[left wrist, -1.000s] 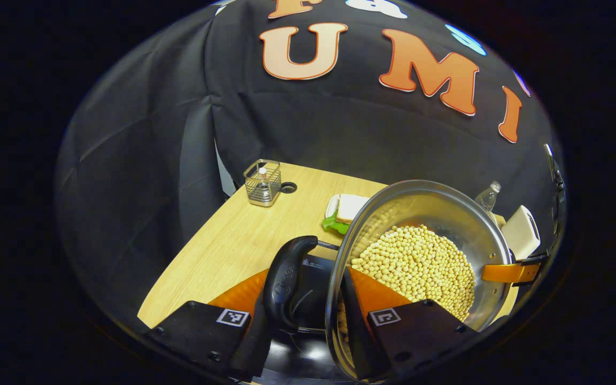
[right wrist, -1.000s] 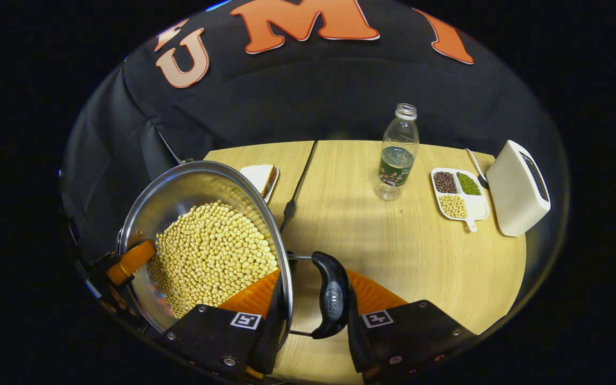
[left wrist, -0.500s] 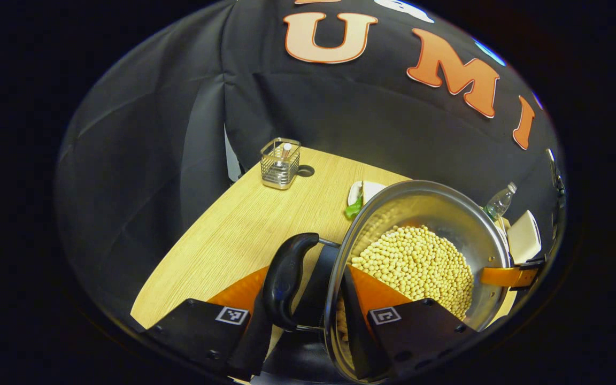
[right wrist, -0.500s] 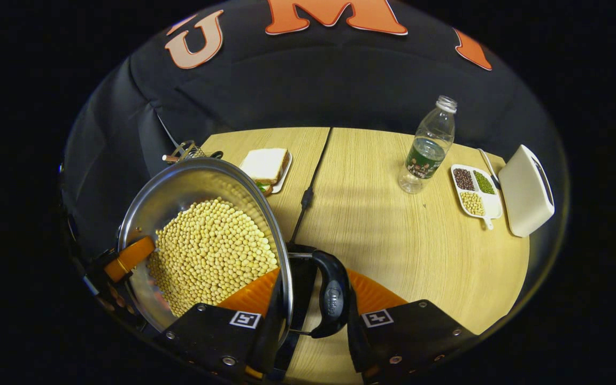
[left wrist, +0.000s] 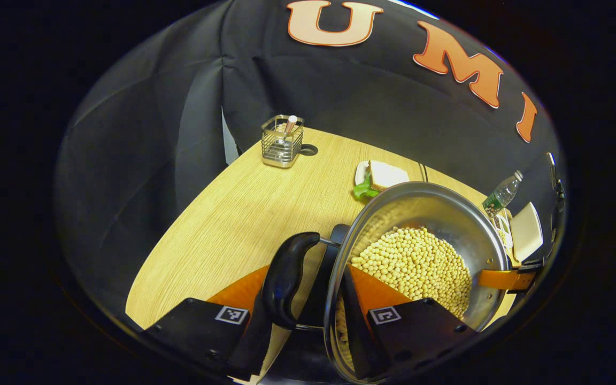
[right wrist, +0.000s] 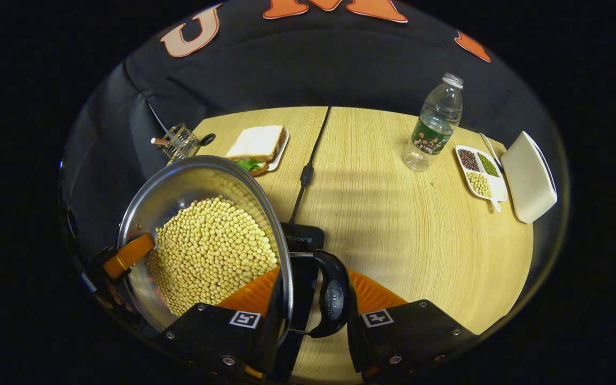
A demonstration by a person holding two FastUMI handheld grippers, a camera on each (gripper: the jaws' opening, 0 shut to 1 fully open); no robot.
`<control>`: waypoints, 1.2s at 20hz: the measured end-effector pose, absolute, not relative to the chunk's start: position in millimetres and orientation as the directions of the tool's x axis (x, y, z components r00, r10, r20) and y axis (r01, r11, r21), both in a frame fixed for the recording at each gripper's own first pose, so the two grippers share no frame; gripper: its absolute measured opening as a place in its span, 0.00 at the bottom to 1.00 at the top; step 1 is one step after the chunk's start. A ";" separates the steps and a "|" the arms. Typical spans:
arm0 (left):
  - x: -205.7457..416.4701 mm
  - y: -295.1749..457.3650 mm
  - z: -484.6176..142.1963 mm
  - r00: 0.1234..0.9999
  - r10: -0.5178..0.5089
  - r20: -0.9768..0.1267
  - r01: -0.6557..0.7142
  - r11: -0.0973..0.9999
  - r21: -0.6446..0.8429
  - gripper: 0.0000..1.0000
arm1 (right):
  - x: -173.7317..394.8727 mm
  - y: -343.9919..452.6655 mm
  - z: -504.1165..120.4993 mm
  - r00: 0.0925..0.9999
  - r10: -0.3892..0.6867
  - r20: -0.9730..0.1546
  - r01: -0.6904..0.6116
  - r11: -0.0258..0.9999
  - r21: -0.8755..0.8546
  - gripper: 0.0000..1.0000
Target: First push the handle of the pot to place it horizontally, then grasp the pot with both hands and set it on the induction cooktop.
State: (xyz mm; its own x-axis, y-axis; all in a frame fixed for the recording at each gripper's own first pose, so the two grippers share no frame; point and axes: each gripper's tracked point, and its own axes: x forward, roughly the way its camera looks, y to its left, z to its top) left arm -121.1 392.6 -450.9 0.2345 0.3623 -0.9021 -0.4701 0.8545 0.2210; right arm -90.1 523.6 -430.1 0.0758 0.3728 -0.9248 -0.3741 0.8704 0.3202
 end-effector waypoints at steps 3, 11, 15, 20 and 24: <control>-114.1 398.7 -451.6 0.223 0.359 -0.906 -0.476 0.851 0.221 0.68 | -90.4 523.8 -430.1 0.061 0.369 -0.927 -0.374 0.870 0.322 0.54; -117.5 399.4 -455.4 0.257 0.354 -0.899 -0.425 0.877 0.224 0.70 | -84.1 523.9 -427.2 0.088 0.390 -0.917 -0.373 0.866 0.332 0.55; -121.8 393.4 -453.3 0.246 0.383 -0.890 -0.403 0.876 0.265 0.81 | -80.8 522.6 -423.0 0.119 0.431 -0.895 -0.403 0.844 0.353 0.65; -110.3 402.7 -413.8 0.303 0.466 -0.832 -0.426 0.846 0.319 0.91 | -65.4 512.4 -406.0 0.209 0.511 -0.834 -0.435 0.812 0.389 0.80; -80.7 389.0 -362.5 0.414 0.536 -0.736 -0.398 0.834 0.383 0.91 | -36.0 475.4 -381.0 0.330 0.528 -0.783 -0.449 0.817 0.362 0.87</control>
State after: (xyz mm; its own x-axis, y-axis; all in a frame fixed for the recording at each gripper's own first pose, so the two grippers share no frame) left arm -80.7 389.0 -362.5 0.4135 0.5357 -0.7362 -0.3982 0.8336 0.3829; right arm -36.0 475.4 -381.0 0.3301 0.5278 -0.7826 -0.4486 0.8172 0.3619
